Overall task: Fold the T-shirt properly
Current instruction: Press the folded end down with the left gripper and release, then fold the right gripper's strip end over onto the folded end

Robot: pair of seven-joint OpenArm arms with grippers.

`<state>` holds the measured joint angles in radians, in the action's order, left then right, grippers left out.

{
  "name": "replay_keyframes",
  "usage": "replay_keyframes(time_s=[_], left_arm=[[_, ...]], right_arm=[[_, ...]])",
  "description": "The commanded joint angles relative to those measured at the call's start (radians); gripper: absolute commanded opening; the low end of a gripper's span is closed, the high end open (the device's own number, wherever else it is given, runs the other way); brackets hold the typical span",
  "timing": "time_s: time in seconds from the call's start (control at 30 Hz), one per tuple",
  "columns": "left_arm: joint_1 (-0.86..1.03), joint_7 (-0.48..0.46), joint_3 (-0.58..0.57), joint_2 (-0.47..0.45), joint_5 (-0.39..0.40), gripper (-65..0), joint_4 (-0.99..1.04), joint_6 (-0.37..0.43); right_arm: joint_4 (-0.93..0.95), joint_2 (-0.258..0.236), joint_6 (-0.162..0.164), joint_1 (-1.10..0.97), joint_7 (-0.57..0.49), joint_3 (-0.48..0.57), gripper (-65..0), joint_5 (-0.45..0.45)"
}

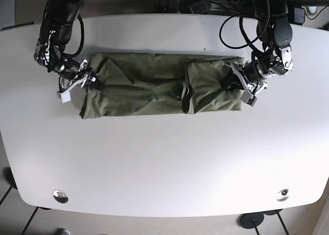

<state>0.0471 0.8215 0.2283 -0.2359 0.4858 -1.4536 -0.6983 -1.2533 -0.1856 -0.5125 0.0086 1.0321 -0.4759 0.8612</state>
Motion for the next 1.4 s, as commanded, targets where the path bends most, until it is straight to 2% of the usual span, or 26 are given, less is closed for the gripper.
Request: replay_keyframes(time_s=[0.03,0.1,0.2,0.23,0.3,0.43,0.5,0.6,0.63,0.77,0.87,1.0,1.1,1.2,1.23,1.3,1.33,1.37,1.4], left_arm=[[-0.011,0.0,0.004,-0.007,0.001,-54.6,-0.011,0.0],[-0.011,0.002,0.001,-0.006,0.001,-54.6,-0.011,0.0],[-0.011,0.005,0.001,0.028,0.001,-54.6,-0.011,0.0],[-0.011,0.005,0.0,0.031,0.0,-54.6,-0.011,0.0],[-0.011,0.005,0.0,0.054,0.0,-54.6,-0.011,0.0],[-0.013,0.006,0.0,0.086,0.0,-54.6,-0.011,0.0],[-0.013,0.006,0.0,0.111,0.0,-54.6,-0.011,0.0],[-0.014,0.006,-0.002,0.114,0.0,-54.4,-0.011,0.0],[-0.014,0.006,-0.002,0.115,0.0,-54.4,-0.011,0.0],[-0.014,0.006,-0.002,0.115,0.0,-54.4,-0.011,0.0],[-0.014,0.006,0.004,0.114,0.0,-54.4,-0.011,0.0],[-0.014,0.006,0.004,0.114,0.0,-54.4,-0.011,0.0],[-0.014,0.005,0.001,0.115,0.001,-54.4,-0.011,0.0],[-0.026,0.006,0.001,0.115,0.003,-54.4,-0.011,0.0],[-0.026,0.006,0.003,0.115,0.004,-54.4,-0.011,0.0],[-0.026,0.006,0.004,0.115,0.004,-54.4,-0.011,0.0],[-0.026,0.006,0.004,0.115,0.004,-54.4,-0.012,0.0],[-0.028,0.003,0.004,0.115,0.004,-54.3,-0.017,0.0],[-0.028,0.003,0.004,0.115,0.006,-54.3,-0.02,0.0]], right_arm=[[-0.049,-0.025,-0.001,0.015,-0.003,-0.001,-60.4,0.002],[-0.154,-0.027,0.005,-0.011,-0.003,-0.001,-63.4,0.002],[-0.365,-0.025,0.015,-0.045,0.029,-0.001,-63.3,0.0],[-0.435,-0.025,0.039,-0.049,0.053,-0.001,-63.3,0.003],[-0.529,-0.015,0.053,-0.052,0.078,0.006,-63.3,0.005],[-0.734,0.008,0.059,-0.063,0.11,0.099,-63.3,0.005],[-0.75,0.013,0.059,-0.062,0.118,0.151,-63.3,0.006],[-0.757,0.074,0.051,-0.045,0.116,0.236,-63.3,0.006],[-0.757,0.108,0.051,-0.031,0.116,0.274,-63.3,0.005],[-0.748,0.176,0.05,-0.005,0.115,0.365,-63.3,-0.003],[-0.708,0.219,0.05,0.018,0.092,0.483,-63.1,-0.135],[-0.642,0.222,0.055,0.035,-0.02,0.667,-63.1,-0.274],[-0.563,0.229,0.058,0.083,-0.049,0.75,-63.1,-0.333],[-0.489,0.252,0.058,0.106,-0.085,0.757,-62.5,-0.382],[-0.469,0.257,0.058,0.112,-0.091,0.757,-60.4,-0.4],[-0.437,0.26,0.058,0.132,-0.091,0.757,-50.6,-0.434],[-0.434,0.262,0.058,0.132,-0.091,0.757,-44.2,-0.448],[-0.434,0.262,0.058,0.133,-0.091,0.765,-32.7,-0.469],[-0.434,0.262,0.058,0.135,-0.091,0.787,-24.7,-0.483]])
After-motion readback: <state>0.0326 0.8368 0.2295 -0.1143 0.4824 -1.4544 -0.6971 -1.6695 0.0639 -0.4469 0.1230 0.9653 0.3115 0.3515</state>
